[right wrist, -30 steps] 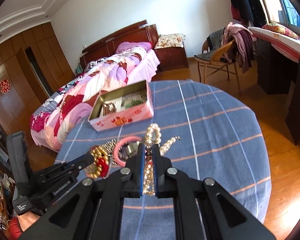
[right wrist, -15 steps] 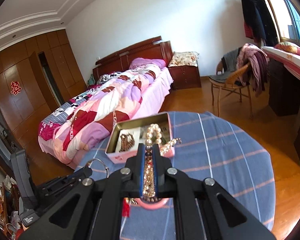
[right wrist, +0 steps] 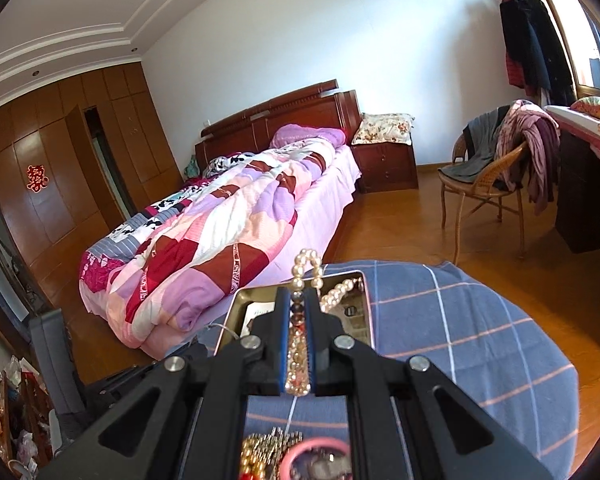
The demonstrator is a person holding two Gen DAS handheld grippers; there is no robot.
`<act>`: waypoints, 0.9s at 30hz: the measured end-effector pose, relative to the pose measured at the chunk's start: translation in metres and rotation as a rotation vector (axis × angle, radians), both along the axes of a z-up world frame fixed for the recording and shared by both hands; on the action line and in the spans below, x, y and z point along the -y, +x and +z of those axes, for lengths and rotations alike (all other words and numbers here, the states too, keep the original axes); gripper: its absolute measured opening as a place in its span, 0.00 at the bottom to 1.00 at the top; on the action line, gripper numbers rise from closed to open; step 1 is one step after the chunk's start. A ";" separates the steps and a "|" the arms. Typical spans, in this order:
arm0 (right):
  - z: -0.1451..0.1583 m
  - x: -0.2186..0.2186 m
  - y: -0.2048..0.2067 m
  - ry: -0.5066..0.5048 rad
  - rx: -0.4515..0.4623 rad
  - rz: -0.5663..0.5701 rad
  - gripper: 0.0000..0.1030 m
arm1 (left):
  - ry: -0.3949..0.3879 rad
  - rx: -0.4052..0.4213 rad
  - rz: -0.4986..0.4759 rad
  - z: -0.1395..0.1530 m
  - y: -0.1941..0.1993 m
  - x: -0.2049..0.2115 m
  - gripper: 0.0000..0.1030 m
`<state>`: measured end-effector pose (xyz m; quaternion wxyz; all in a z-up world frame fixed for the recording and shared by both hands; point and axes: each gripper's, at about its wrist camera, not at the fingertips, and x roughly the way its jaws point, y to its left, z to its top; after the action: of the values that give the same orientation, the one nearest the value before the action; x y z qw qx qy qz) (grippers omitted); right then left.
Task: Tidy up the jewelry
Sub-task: 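Lower the pearl necklace and silver bangle into the pink tin, open both tools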
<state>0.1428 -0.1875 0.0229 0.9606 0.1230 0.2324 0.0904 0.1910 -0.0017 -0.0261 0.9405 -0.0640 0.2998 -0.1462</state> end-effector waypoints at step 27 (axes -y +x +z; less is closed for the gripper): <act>-0.049 0.007 0.079 0.050 -0.121 -0.034 0.14 | 0.159 -0.063 0.098 -0.046 0.070 0.030 0.07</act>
<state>0.2218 -0.1949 -0.0257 0.9428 0.1564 0.2855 0.0723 0.2607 -0.0316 -0.0717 0.9388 -0.0083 0.3362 -0.0739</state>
